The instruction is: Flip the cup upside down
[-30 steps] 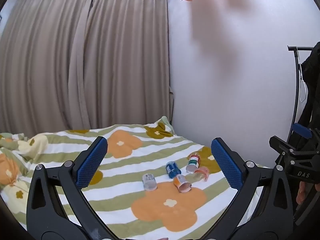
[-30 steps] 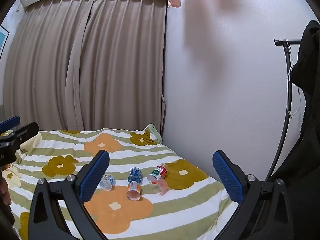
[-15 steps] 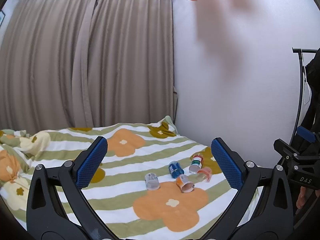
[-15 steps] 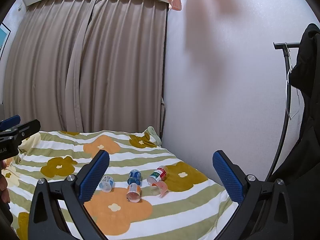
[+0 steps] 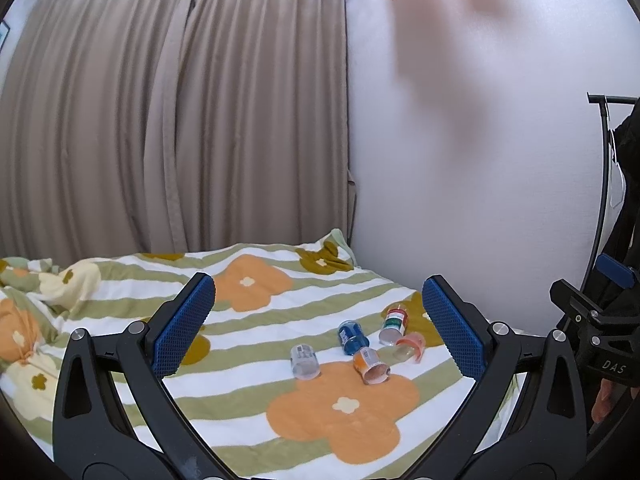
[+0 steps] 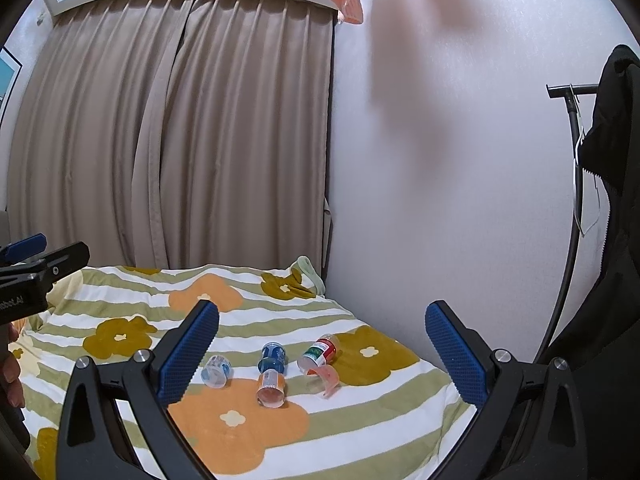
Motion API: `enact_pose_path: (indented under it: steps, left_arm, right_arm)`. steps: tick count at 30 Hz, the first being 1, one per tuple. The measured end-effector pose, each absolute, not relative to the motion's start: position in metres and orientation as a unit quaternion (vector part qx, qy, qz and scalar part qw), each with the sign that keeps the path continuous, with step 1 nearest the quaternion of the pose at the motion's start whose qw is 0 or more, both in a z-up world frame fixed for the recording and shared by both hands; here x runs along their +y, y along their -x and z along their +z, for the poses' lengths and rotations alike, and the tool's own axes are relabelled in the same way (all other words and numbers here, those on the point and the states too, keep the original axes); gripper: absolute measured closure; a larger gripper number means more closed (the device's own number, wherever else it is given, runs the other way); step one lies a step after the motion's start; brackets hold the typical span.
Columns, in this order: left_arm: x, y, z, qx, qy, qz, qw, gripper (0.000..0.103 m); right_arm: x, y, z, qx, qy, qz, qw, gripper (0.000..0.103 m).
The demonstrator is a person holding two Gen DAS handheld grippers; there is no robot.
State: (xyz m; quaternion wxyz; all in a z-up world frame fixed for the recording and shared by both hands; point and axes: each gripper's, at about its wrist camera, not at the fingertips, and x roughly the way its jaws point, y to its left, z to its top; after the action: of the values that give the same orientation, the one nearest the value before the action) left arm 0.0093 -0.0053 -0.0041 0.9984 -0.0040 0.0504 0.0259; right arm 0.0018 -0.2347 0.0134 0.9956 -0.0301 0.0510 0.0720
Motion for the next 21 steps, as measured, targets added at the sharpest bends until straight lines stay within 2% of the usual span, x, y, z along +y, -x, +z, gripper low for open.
enact_pose_path:
  steps: [21]
  left_arm:
    - [-0.0117,-0.0101,-0.0053,0.061,0.007,0.016,0.998,0.0]
  right_arm:
    - [-0.24,-0.0033,0.0068,0.055,0.024,0.075,0.995,0.0]
